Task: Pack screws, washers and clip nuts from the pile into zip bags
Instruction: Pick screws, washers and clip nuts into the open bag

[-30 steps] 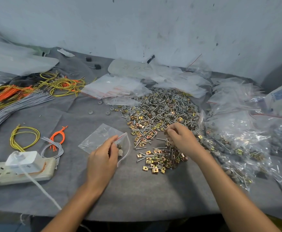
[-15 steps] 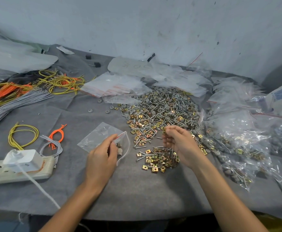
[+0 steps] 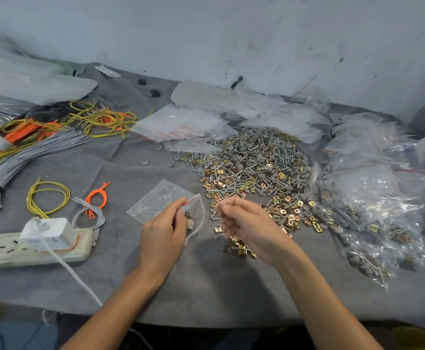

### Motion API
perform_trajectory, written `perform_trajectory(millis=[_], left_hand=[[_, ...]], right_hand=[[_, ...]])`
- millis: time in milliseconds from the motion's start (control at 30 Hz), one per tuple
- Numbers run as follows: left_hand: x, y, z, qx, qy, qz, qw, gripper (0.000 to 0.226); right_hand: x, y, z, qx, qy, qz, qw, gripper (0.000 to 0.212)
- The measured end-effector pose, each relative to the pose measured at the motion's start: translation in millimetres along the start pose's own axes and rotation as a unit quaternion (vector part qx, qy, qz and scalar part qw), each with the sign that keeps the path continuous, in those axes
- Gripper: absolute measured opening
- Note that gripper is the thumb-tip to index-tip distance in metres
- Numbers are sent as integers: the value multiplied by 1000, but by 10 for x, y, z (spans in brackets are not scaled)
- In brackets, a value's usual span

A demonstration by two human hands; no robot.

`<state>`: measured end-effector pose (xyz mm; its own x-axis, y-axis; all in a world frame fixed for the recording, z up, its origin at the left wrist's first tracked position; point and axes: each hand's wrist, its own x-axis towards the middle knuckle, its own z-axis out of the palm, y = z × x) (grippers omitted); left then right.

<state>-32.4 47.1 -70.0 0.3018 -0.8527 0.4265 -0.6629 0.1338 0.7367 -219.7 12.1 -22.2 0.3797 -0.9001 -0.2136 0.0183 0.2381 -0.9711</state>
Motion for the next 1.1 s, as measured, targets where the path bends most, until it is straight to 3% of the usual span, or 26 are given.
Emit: perform_trajectory(millis=[67, 133, 267, 333, 433, 633, 733, 900, 1100], left_hand=[[5, 10, -3, 2, -6, 3, 1000, 27], [7, 10, -8, 3, -11, 8, 1000, 27], [4, 18, -13, -1, -7, -3, 1000, 27], [7, 31, -21, 4, -2, 3, 1000, 27], [12, 43, -37, 4, -6, 8, 1000, 35], [12, 25, -26, 5, 0, -2, 1000, 37], [8, 9, -21, -1, 3, -7, 1000, 36], [8, 5, -13, -7, 5, -8, 1000, 36], [12, -35, 1, 4, -1, -8, 1000, 32]], right_hand=[[93, -3, 151, -218, 47, -35, 974, 20], [192, -4, 313, -407, 53, -87, 908, 20], [334, 32, 536, -569, 64, -147, 807, 21], [353, 62, 574, -605, 60, -156, 779, 18], [339, 75, 539, -586, 46, -150, 795, 23], [259, 73, 422, -408, 51, -92, 907, 22], [235, 94, 375, -348, 71, -75, 932, 17], [218, 147, 304, -283, 111, -122, 945, 8], [246, 202, 500, -437, 104, -154, 880, 5]])
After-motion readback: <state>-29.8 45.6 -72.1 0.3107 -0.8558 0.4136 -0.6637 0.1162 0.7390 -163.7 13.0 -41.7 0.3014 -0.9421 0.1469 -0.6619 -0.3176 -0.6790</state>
